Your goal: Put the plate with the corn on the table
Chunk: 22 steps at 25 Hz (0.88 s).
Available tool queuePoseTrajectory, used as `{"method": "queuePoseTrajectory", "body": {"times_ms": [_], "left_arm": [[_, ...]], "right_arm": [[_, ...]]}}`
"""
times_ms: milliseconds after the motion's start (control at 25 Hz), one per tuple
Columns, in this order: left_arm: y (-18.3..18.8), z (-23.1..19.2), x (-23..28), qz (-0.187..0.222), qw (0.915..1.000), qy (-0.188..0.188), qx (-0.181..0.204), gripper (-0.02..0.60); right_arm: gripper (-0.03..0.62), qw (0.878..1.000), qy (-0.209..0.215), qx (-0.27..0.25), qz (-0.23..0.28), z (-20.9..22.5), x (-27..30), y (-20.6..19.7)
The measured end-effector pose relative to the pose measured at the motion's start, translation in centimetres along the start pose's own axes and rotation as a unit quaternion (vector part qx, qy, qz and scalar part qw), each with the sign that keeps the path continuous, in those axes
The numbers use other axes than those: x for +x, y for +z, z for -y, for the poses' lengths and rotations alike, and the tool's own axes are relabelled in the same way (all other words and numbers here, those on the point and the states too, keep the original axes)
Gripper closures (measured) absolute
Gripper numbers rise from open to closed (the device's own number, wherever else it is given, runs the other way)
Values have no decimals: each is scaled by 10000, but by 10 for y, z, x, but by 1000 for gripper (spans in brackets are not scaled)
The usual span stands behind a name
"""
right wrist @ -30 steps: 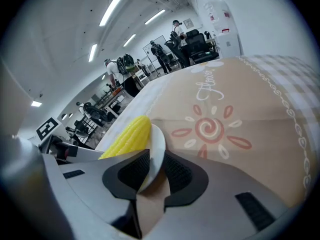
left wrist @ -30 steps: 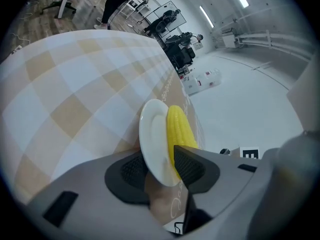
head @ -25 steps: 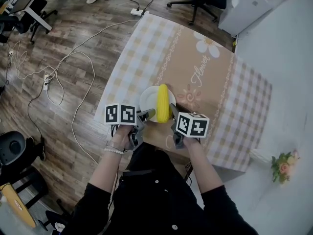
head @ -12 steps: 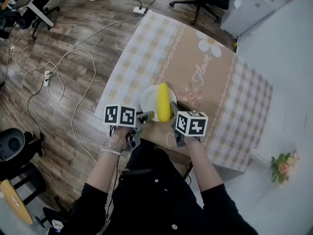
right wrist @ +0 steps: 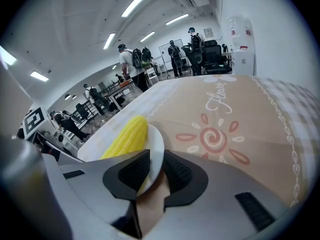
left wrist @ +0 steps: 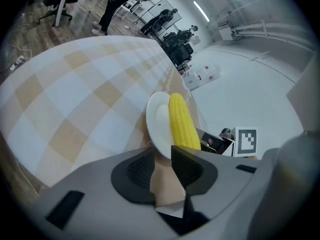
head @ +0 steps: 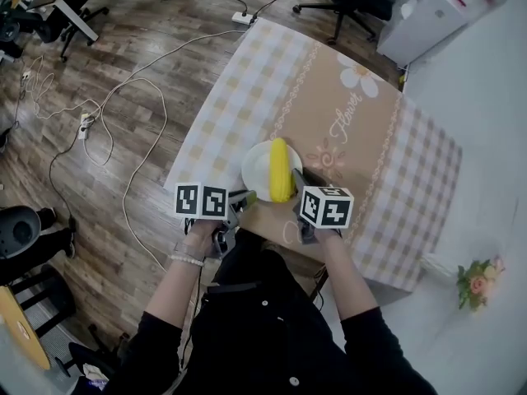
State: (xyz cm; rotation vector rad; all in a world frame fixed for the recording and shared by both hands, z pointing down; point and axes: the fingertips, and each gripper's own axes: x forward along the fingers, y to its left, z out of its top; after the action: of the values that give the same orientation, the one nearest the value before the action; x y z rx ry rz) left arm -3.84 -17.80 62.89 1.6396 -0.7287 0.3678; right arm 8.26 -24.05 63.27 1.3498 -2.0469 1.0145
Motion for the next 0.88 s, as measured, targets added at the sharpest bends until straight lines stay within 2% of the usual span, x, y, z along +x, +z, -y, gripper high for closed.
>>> {"method": "queuePoseTrajectory", "body": {"times_ms": [120, 240, 360, 480, 680, 880], "left_arm": [[4, 2, -8, 300, 9990, 63, 332, 522], [12, 7, -16, 579, 9969, 38, 535, 542], [28, 17, -20, 838, 9924, 139, 891, 548], [45, 35, -21, 960, 9838, 335, 1474, 554], [106, 81, -3, 1184, 9669, 597, 2182, 555], [111, 105, -20, 1579, 9521, 592, 2552, 560]], "right_arm": [[480, 9999, -63, 4, 121, 1, -3, 3], [484, 9995, -89, 73, 296, 3, -10, 11], [517, 9990, -195, -39, 396, 11, -16, 24], [537, 9979, -266, -274, 514, 16, -25, 40], [543, 9968, -26, -455, 655, 36, -27, 100], [545, 9932, 174, -681, 928, 17, -51, 107]]}}
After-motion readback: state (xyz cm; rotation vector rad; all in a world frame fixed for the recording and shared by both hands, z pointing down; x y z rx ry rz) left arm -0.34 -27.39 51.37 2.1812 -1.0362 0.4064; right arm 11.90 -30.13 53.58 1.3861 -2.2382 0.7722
